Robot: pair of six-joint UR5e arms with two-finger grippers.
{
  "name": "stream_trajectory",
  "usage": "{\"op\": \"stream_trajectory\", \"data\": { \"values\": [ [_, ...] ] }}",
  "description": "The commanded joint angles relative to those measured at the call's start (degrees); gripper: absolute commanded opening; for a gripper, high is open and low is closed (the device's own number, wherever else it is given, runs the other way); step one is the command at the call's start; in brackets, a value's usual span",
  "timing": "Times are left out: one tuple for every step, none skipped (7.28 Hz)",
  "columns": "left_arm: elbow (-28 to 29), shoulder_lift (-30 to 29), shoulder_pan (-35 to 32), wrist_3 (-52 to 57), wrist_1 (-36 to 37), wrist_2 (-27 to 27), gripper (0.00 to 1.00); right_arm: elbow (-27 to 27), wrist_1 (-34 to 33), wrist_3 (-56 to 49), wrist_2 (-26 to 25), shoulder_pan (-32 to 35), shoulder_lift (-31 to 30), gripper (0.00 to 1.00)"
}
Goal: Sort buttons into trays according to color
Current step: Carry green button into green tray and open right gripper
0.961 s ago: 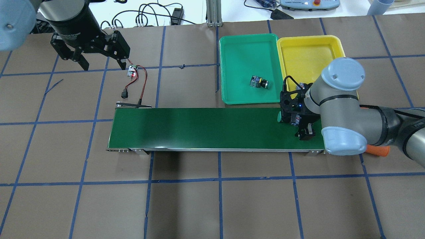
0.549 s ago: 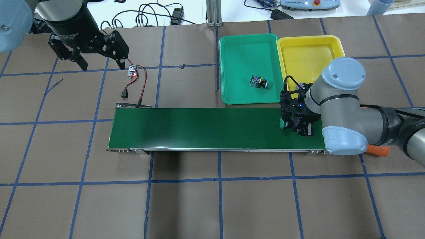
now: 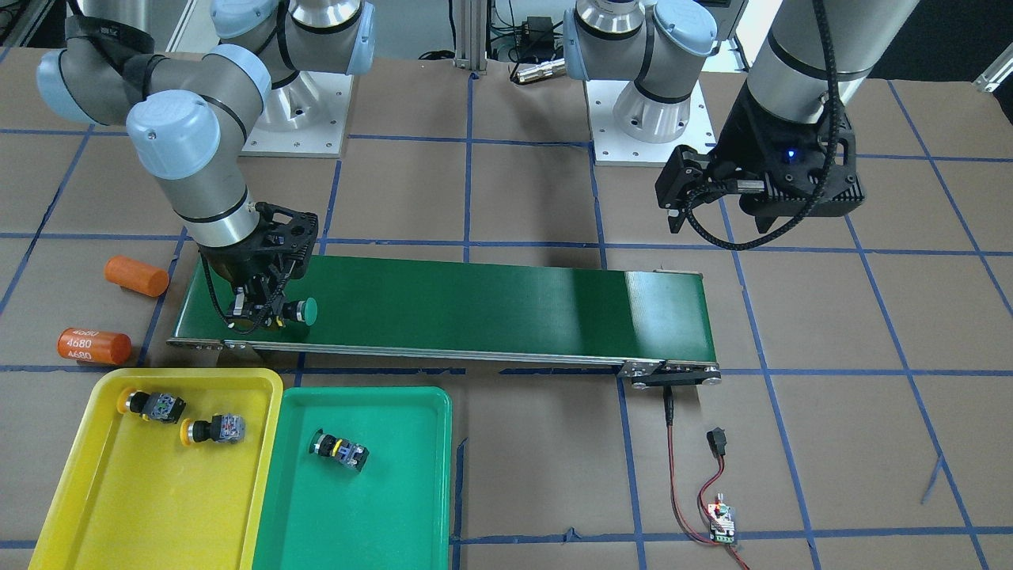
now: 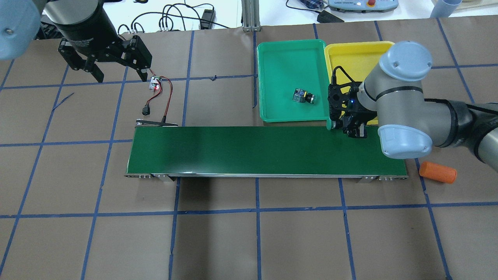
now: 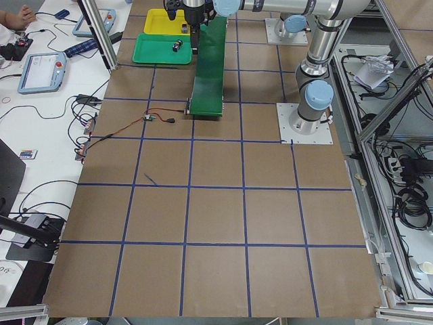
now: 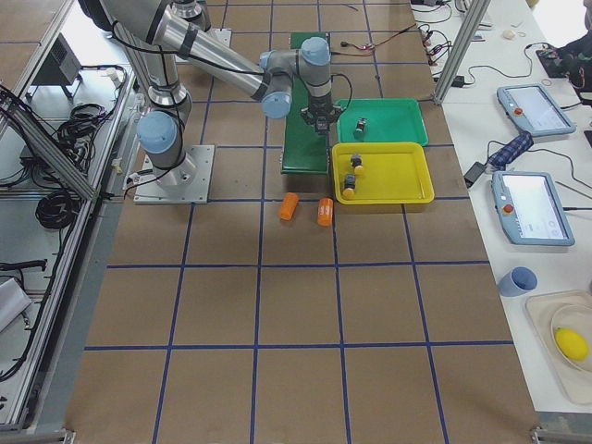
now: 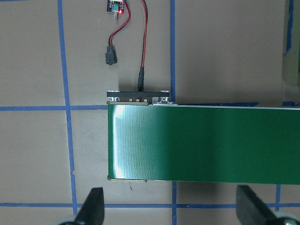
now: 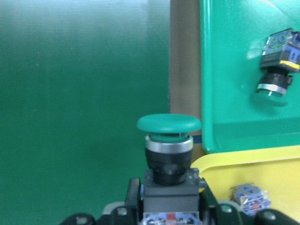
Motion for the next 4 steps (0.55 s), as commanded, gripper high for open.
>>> {"op": "stream_trajectory", "data": {
  "values": [
    [-0.04, -0.22, -0.04, 0.0, -0.06, 0.0, 1.0, -9.8, 0.14, 0.0, 0.11, 4.86, 7.83, 0.2],
    [-0.04, -0.13, -0.04, 0.0, 0.03, -0.08, 1.0, -13.23, 0.14, 2.09, -0.32, 7.76, 11.26, 0.22],
    [-0.12, -0.13, -0.04, 0.0, 0.03, -0.09, 1.0, -16.05, 0.05, 4.72, 0.03, 10.32, 13.73, 0.22],
    [-0.04, -0.13, -0.04, 0.0, 0.03, -0.09, 1.0, -18.43, 0.14, 5.97, 0.12, 12.78, 15.84, 0.23]
  ]
}}
